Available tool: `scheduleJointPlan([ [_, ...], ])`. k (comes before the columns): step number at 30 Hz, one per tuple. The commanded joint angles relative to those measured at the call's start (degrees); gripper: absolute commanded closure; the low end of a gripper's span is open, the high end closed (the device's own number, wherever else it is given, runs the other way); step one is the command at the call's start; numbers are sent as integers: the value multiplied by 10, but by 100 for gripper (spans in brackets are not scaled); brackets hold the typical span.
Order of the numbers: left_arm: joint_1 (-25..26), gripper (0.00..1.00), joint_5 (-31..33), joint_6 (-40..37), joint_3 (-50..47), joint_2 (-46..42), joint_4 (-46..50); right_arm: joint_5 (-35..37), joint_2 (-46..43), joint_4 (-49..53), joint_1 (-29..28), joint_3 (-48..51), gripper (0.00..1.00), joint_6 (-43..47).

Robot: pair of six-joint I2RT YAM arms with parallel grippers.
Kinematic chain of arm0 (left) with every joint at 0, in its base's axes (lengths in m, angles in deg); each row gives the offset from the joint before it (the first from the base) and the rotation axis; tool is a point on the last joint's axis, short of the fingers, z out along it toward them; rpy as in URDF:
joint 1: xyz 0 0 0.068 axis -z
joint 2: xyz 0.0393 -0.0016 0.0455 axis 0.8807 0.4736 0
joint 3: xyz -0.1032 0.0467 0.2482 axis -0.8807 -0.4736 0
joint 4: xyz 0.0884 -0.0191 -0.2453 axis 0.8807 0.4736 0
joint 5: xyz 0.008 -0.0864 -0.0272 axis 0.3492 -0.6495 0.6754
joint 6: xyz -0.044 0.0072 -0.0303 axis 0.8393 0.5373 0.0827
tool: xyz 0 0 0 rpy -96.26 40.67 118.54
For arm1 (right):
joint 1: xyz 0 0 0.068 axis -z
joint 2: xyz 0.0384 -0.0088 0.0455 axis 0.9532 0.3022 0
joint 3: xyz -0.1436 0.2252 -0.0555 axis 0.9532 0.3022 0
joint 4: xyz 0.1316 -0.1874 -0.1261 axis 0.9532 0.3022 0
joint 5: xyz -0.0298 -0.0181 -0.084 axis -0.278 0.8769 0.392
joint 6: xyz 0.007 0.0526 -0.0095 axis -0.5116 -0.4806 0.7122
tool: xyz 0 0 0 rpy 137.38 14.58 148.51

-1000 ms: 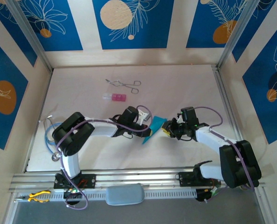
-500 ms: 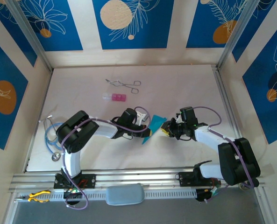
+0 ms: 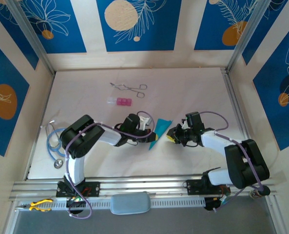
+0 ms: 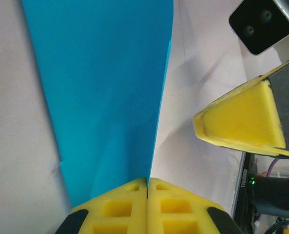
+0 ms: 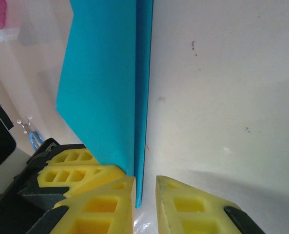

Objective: Fold a paper plane with a square sheet of paper (pick it up from the middle)
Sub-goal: Fold the wing for the fifth time at the center of the table.

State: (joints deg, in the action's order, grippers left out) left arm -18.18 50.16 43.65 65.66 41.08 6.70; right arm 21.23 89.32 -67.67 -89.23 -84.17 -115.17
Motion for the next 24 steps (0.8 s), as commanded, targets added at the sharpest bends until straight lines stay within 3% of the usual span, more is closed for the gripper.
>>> scheduleJointPlan([
  [1, -11, 100, -7, 35, -17, 18, -57, 2, 7, -8, -8, -20, 83, 14],
  [10, -17, 100, 10, 64, -40, 19, -99, 35, 11, -25, -26, -28, 84, 29],
  [24, -27, 100, 39, 138, -74, 37, -198, 4, 36, -48, -28, -41, 84, 43],
])
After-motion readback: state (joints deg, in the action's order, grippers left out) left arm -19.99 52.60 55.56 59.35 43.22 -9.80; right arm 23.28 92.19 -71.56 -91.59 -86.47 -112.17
